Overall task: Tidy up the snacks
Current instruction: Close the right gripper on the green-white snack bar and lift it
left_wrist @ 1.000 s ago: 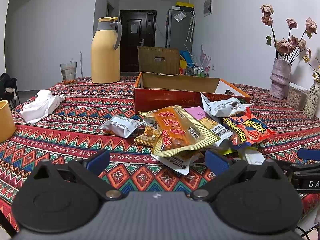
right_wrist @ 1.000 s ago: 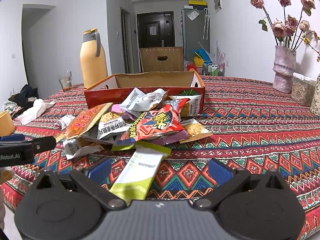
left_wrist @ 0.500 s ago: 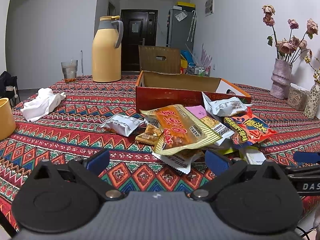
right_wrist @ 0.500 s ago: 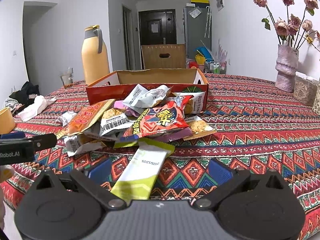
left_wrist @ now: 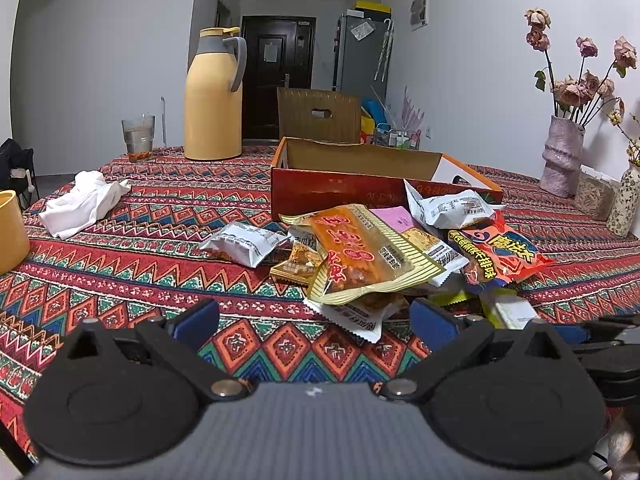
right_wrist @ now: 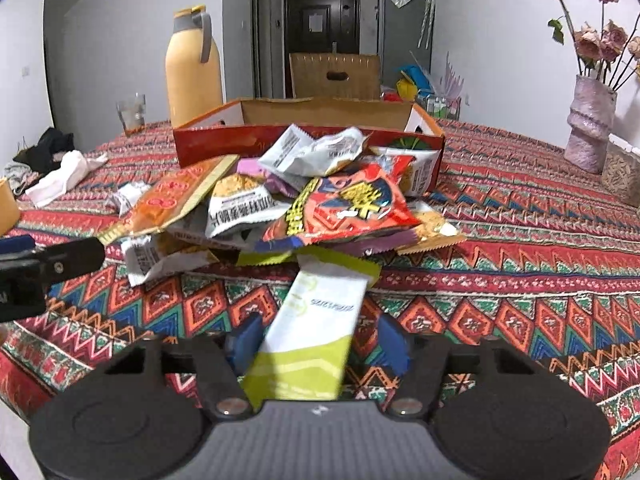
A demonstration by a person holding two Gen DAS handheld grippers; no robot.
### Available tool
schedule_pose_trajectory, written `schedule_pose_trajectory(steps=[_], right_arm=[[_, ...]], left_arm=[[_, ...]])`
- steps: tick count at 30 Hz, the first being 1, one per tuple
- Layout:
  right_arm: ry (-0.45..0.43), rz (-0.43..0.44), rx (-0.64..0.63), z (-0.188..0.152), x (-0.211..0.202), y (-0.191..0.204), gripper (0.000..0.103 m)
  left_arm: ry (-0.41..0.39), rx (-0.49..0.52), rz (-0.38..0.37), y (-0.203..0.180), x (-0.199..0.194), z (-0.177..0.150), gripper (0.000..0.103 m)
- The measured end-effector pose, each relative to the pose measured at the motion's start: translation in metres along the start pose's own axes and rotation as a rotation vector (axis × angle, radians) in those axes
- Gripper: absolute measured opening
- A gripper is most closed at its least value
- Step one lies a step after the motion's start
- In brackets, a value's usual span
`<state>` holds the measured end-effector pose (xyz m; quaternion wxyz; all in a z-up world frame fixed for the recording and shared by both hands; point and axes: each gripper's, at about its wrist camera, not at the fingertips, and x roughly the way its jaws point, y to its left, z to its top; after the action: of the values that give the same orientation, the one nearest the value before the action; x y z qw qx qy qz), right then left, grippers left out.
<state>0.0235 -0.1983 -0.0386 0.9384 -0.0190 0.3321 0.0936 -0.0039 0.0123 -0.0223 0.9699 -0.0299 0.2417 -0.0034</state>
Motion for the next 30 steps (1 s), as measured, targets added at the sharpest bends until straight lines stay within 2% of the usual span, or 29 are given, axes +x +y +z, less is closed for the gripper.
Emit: schedule_pose_trajectory(steps=[3, 4, 7, 15, 24, 30], right_arm=[[0.007, 0.001, 0.002, -0.002, 0.002, -0.002, 0.044], [0.004, 0.000, -0.001, -0.002, 0.002, -0.003, 0.040], [-0.002, 0.008, -0.005, -0.004, 0.000, -0.008, 0.036], [-0.052, 0.015, 0.010, -0.009, -0.018, -0.026, 0.035], [-0.100, -0.067, 0.058, -0.006, -0.034, -0.065, 0.035], [-0.135, -0.102, 0.083, 0.003, -0.032, -0.091, 0.035]], left_arm=[[0.003, -0.005, -0.003, 0.000, 0.000, -0.001, 0.103], [0.003, -0.006, -0.003, 0.000, 0.000, -0.001, 0.103], [0.005, -0.009, -0.006, 0.001, -0.001, -0.001, 0.103], [0.013, -0.015, -0.009, -0.001, -0.001, 0.005, 0.103], [0.038, -0.020, -0.018, -0.007, 0.018, 0.031, 0.103], [0.082, -0.020, 0.010, -0.015, 0.045, 0.055, 0.103]])
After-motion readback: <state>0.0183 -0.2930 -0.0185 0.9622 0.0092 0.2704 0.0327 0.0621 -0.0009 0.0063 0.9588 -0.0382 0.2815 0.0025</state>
